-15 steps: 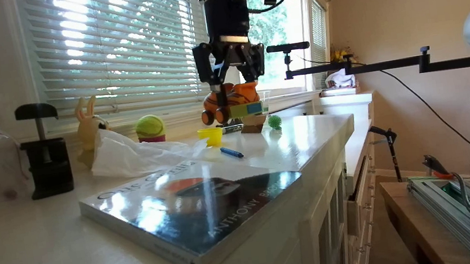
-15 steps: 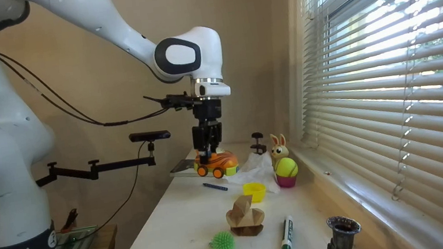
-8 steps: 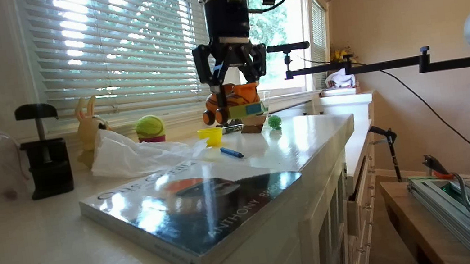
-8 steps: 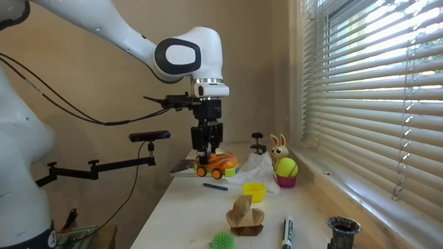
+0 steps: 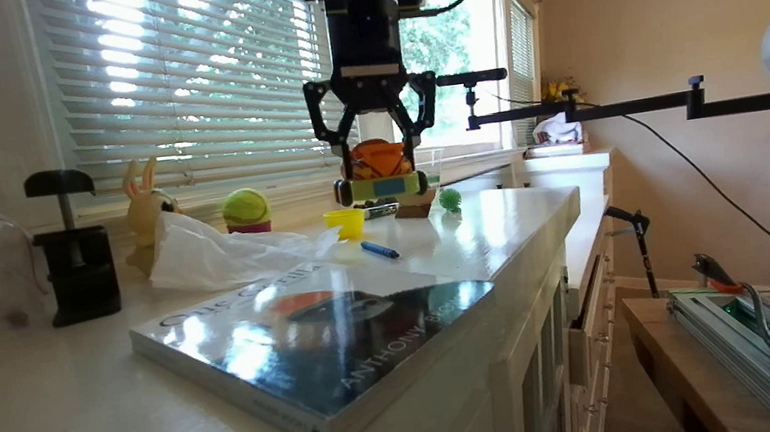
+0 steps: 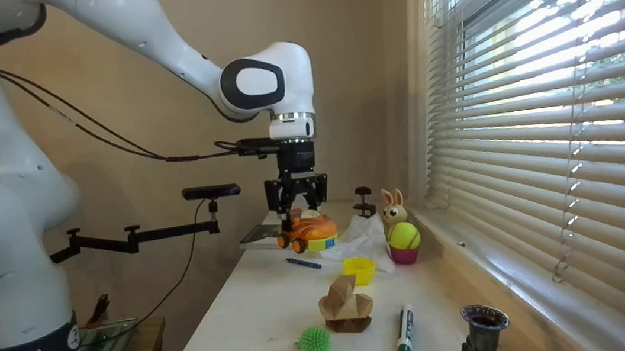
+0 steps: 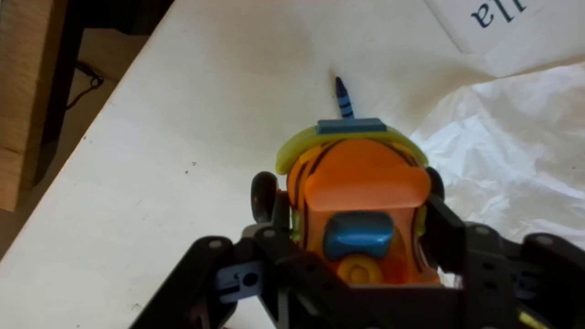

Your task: Turn the toy car so that its facing the opposite direction

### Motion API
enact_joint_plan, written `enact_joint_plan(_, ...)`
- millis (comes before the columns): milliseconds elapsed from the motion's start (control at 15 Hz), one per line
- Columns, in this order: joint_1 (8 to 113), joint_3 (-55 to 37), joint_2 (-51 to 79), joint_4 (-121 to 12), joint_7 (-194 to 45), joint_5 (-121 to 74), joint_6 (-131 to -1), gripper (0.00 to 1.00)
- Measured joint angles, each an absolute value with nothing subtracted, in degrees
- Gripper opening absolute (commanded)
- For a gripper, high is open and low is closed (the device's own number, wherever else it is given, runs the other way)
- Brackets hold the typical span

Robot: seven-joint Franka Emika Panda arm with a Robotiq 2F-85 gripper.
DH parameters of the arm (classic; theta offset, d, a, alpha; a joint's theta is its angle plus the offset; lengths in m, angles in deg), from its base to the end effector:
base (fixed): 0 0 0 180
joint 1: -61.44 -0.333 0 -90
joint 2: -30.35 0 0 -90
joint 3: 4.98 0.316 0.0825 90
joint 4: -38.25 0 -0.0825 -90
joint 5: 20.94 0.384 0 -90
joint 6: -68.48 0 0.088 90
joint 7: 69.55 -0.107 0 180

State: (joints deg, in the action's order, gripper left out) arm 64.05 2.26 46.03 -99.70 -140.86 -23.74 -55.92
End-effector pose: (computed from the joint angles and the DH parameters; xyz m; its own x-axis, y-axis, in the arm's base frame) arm 0.4535 0.0357 0.4197 0.4151 -0.9061 0.0820 -0.9089 -0.4170 -0.0077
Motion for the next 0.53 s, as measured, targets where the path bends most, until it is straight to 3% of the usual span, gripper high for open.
enact_joint_plan(333,64.1,2.6,46.0,-99.9,-156.1,-23.6,-54.4,0.45)
enact_joint_plan(400,64.1,2.6,46.0,-99.9,-158.9,-23.6,-53.5,0.7)
enact_joint_plan(533,64.1,2.6,46.0,-99.9,-163.3,-23.3,-52.1,0.7)
